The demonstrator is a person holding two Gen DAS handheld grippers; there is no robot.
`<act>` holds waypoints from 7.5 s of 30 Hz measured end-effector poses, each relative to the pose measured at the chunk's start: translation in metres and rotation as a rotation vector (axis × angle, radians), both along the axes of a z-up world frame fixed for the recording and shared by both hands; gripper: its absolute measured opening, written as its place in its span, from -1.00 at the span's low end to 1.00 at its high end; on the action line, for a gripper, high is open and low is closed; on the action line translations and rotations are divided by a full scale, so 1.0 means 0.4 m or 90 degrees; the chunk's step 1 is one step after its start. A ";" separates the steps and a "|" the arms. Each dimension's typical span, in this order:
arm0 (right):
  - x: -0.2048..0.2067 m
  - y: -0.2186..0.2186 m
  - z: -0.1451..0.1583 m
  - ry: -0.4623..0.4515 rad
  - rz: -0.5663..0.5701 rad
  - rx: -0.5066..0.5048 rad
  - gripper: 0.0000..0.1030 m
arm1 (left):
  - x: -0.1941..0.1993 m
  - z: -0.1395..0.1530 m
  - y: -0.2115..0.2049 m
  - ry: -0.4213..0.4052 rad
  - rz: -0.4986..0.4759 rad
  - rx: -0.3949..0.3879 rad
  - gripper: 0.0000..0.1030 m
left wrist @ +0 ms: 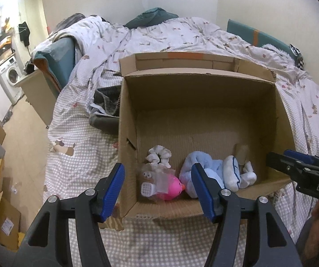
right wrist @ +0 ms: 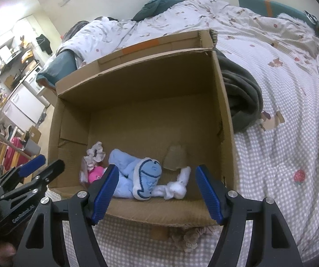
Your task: Organize soft objects
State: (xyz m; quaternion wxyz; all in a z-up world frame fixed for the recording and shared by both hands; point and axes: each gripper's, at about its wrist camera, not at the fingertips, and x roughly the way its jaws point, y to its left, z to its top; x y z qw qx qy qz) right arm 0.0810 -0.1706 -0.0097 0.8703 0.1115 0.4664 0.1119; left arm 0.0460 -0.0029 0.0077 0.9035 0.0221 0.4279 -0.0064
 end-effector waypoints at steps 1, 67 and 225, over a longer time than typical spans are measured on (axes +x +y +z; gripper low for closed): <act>-0.005 -0.002 0.001 -0.001 -0.001 -0.003 0.46 | -0.008 0.004 0.002 -0.002 0.000 0.002 0.14; -0.177 -0.068 -0.095 0.144 -0.102 -0.040 -0.76 | -0.097 -0.152 -0.054 0.199 -0.003 -0.118 0.14; -0.224 0.006 0.213 -0.188 -0.018 0.009 1.00 | -0.255 0.181 0.102 -0.130 0.036 -0.042 0.99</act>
